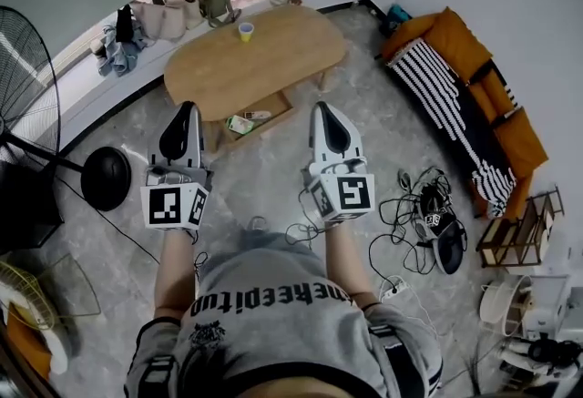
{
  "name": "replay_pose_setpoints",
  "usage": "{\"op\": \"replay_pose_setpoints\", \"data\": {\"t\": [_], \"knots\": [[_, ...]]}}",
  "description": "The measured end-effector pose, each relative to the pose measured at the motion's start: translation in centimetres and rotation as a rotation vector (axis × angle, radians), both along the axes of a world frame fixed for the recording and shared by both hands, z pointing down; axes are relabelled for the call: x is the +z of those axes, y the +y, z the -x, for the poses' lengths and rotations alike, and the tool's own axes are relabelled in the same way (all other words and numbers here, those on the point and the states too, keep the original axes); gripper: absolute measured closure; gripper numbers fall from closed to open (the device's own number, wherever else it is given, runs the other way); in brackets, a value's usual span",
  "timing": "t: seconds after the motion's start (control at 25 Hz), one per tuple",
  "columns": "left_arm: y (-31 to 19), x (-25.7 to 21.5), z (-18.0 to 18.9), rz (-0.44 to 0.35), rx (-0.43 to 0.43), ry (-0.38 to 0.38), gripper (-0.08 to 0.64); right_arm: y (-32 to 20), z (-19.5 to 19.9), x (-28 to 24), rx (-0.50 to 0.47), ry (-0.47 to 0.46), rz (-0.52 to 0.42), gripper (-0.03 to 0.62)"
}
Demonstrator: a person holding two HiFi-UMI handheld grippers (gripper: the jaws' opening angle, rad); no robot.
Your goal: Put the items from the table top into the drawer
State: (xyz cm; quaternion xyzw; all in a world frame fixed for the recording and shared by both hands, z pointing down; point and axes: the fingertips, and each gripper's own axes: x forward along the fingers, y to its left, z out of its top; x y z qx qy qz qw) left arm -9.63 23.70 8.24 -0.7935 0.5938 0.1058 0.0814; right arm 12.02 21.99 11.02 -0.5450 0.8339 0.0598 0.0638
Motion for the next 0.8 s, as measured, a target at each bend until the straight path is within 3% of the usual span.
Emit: {"op": "replay_pose_setpoints", "data": {"t": [0.36,0.8], "knots": [[-5.8,1.0,-0.6,0.02,-0.038,0.005,0.54,-6.0,-1.1,2.1,-0.024,-0.019,0.04,0.589],[-15.2,1.9,1.5,0.032,0.001,-0.011,0.54,-15.3,1.0,2.8,0.011,-0.031,0.058,0.589]]}}
